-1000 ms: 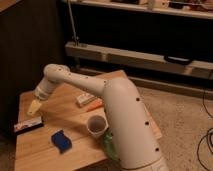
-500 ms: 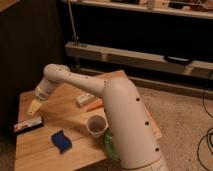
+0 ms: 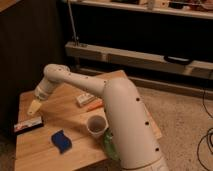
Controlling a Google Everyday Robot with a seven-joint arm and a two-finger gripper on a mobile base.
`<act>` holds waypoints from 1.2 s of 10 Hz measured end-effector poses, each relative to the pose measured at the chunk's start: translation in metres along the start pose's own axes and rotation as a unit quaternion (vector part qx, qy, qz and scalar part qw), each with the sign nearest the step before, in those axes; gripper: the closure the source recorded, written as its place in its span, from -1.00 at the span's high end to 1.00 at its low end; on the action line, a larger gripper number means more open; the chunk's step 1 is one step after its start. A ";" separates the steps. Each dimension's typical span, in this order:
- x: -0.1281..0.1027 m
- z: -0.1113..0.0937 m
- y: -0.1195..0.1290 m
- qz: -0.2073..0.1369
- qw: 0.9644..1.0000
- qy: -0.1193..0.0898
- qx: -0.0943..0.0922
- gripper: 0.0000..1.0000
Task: Place the eraser on the white sponge
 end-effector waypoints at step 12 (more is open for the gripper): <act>-0.013 0.021 -0.010 -0.058 0.998 0.033 0.015 0.60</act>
